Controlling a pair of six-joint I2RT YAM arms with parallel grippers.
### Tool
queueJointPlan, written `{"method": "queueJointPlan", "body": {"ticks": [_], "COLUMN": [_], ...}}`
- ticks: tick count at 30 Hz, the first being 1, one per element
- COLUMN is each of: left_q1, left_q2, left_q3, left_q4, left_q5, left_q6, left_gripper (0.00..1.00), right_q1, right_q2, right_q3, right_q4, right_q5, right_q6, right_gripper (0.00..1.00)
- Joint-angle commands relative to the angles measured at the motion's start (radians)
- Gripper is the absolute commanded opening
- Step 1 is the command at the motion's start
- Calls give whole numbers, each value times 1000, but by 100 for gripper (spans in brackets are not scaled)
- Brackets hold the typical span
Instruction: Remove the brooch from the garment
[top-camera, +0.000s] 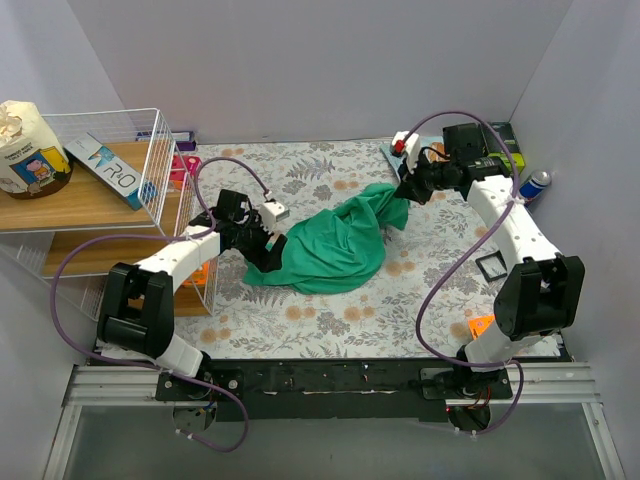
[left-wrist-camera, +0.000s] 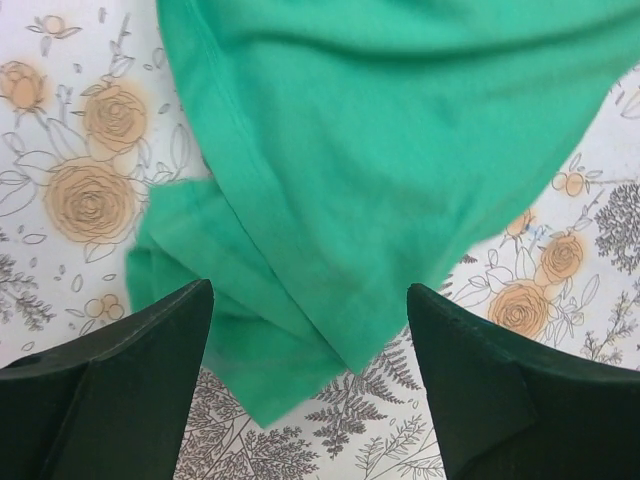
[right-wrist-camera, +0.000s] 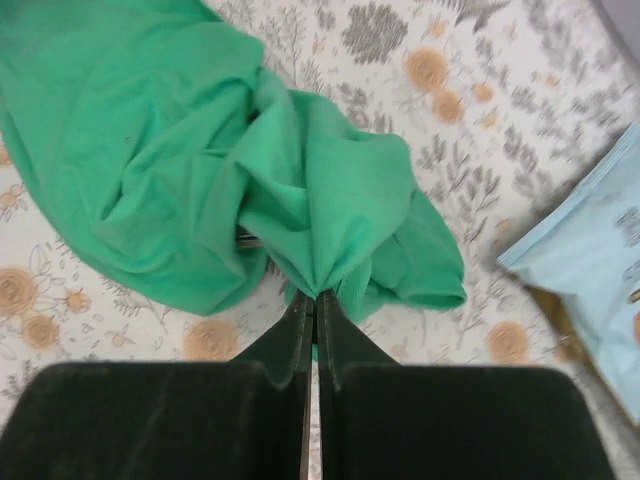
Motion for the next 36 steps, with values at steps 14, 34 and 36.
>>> {"method": "queueJointPlan", "body": {"ticks": [14, 34, 36], "left_q1": [-37, -5, -5], "left_q2": [218, -186, -240], "left_q3": [180, 332, 291], "left_q4": [28, 524, 487], "left_q5": [95, -313, -303], "left_q6": [66, -212, -210], "left_gripper": [14, 0, 0], "right_q1": [-45, -327, -327], "right_q2": [43, 141, 59], "right_q3": [-31, 541, 467], "right_q4": [-10, 37, 18], "right_q5": [-13, -19, -15], "right_q6": [166, 292, 190], "right_gripper": [1, 1, 1]}}
